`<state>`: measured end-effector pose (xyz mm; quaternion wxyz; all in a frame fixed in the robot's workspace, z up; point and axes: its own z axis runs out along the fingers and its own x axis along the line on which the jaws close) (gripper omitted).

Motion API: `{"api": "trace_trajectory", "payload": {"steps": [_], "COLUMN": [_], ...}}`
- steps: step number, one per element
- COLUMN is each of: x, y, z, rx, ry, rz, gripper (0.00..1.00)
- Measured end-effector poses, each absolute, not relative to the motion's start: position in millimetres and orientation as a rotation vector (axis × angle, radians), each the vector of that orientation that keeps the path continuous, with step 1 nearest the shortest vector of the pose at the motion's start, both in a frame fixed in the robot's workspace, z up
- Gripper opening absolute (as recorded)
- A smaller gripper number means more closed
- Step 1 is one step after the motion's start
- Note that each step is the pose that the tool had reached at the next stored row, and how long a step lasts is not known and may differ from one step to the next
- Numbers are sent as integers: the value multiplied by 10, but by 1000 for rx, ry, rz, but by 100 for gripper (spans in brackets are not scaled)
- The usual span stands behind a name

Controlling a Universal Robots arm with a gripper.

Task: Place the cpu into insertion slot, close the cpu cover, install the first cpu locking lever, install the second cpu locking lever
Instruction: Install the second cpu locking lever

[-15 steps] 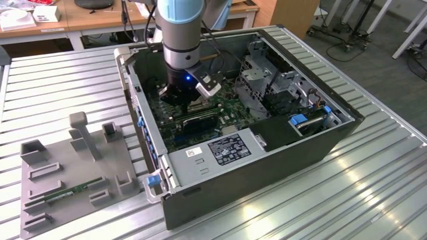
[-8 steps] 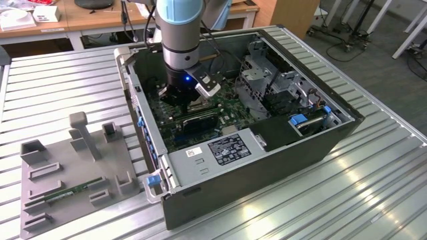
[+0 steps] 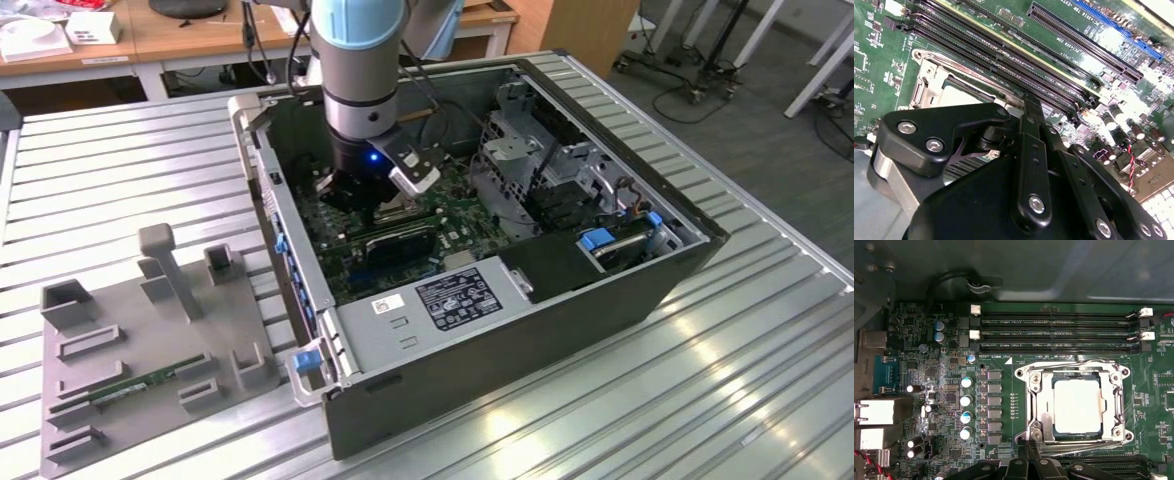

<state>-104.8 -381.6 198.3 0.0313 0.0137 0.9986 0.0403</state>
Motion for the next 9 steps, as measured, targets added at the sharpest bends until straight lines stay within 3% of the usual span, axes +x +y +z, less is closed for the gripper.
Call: {"api": "trace_trajectory", "payload": {"steps": [9], "x": [-1071], "y": [-3814], "z": [1980], "rx": [42], "ry": [3073], "rz": [132], "gripper": [11]}}
